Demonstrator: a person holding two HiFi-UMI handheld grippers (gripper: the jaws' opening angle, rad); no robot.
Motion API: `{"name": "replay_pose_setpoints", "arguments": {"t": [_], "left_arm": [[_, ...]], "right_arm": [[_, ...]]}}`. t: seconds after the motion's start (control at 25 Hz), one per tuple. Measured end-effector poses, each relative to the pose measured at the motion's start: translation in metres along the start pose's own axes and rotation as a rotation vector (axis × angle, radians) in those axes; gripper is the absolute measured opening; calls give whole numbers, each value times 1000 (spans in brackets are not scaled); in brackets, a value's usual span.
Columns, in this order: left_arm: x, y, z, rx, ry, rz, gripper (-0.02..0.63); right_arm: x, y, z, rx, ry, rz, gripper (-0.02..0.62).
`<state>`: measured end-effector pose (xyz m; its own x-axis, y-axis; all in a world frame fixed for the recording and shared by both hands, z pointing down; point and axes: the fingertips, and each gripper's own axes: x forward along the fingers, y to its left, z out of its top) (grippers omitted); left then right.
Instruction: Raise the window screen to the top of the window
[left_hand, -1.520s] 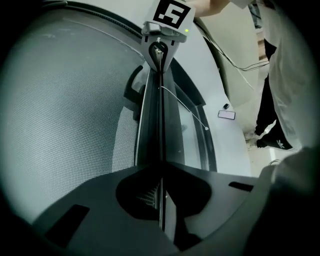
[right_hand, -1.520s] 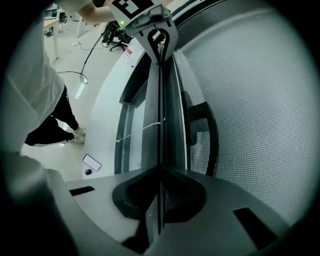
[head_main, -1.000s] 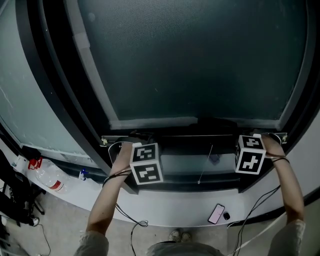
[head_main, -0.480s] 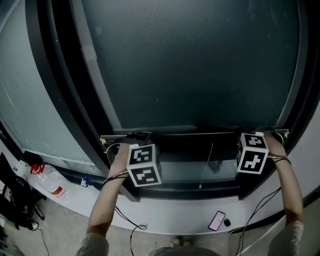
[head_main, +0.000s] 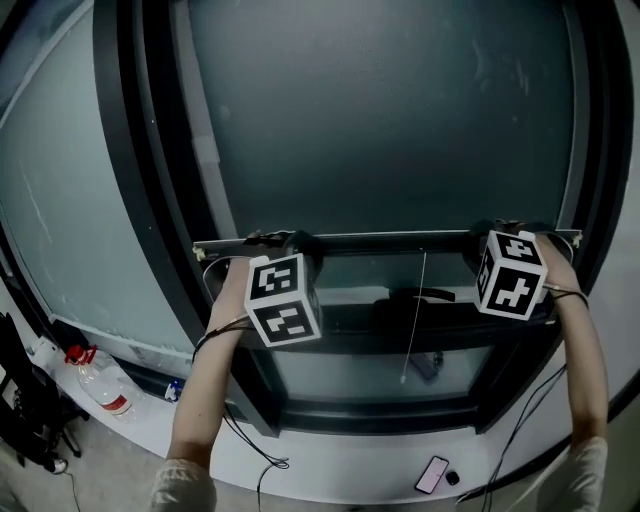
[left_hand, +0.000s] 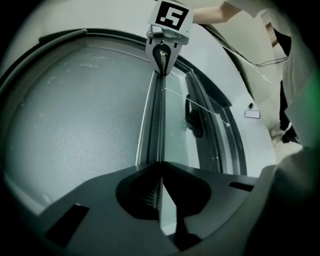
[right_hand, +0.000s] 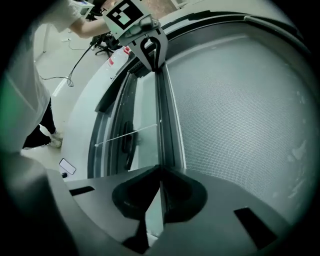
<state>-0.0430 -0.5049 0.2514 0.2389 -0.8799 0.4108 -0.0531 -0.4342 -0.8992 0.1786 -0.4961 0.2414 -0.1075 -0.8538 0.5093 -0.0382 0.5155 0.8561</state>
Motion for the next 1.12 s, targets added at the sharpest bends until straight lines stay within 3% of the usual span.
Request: {"name": "replay_pose_setpoints", "arguments": {"t": [0.48, 0.68, 0.92, 1.12], "left_arm": [[-59, 148, 21, 70, 42, 223, 18], [-92, 217, 24, 70, 43, 303, 18], [-129, 296, 41, 107, 108, 400, 18], [-150, 349, 49, 141, 70, 507, 18]], "right_arm": [[-78, -140, 18, -37, 0, -212, 18], [-115, -205, 30, -22, -7, -337, 18], [-164, -282, 40, -26, 2, -442, 19], [-190, -331, 44, -53, 55, -550, 19]]}}
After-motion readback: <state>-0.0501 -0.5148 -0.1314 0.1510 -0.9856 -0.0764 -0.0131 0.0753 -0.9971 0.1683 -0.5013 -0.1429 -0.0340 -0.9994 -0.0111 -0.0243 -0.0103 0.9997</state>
